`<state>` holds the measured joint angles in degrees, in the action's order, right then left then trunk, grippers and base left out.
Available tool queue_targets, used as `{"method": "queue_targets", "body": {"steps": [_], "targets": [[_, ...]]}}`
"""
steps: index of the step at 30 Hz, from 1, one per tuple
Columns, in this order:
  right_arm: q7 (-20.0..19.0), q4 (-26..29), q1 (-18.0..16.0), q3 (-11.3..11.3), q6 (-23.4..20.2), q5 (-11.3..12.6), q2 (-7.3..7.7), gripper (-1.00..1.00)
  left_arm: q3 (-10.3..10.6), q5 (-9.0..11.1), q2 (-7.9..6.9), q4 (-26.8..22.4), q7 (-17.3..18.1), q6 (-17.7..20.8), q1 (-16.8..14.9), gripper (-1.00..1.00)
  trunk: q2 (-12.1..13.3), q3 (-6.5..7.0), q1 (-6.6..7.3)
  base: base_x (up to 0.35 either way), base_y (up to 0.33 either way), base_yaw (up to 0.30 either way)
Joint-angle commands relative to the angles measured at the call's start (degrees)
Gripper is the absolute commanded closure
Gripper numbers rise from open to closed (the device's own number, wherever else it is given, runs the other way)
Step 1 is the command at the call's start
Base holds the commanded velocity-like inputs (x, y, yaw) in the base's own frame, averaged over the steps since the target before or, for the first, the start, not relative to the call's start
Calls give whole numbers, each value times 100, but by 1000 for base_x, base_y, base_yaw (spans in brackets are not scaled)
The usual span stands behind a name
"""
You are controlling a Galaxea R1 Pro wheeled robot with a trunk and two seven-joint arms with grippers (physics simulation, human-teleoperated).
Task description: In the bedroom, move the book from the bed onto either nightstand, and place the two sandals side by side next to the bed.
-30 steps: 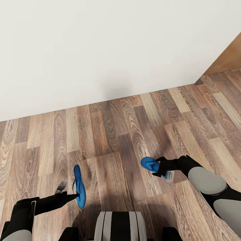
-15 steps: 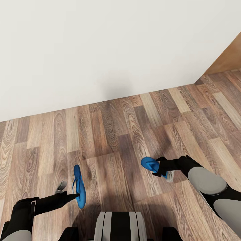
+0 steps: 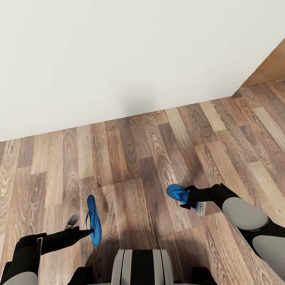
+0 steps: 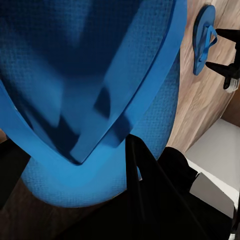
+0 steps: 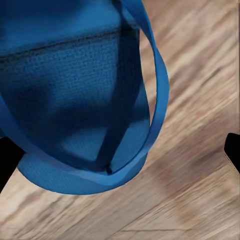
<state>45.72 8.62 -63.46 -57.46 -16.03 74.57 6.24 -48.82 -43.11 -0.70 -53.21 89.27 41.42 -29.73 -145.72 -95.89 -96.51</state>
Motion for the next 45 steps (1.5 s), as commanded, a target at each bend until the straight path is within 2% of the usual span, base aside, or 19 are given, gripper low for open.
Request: {"method": "queue_targets", "body": {"steps": [1,13,14,21,45], "targets": [[28,8,0,7,-42,5,0,-100,-19,-57,3,-5,55,60,-6,100,-3,-26,-1,0,0,0],[33,4,0,7,-48,11,-1,-100,-21,-81,-4,8,55,65,-6,100,-4,-48,-4,0,0,0],[39,1,0,7,-46,11,-1,100,-21,-81,-5,7,55,64,-6,100,-4,-48,-4,0,0,0],[368,0,0,7,-83,19,5,100,-22,-84,-8,12,55,65,-6,100,-4,-48,-4,0,0,0],[408,17,0,15,-93,14,16,100,-31,-84,-15,22,55,68,-6,100,-4,-48,-4,0,0,0]]}}
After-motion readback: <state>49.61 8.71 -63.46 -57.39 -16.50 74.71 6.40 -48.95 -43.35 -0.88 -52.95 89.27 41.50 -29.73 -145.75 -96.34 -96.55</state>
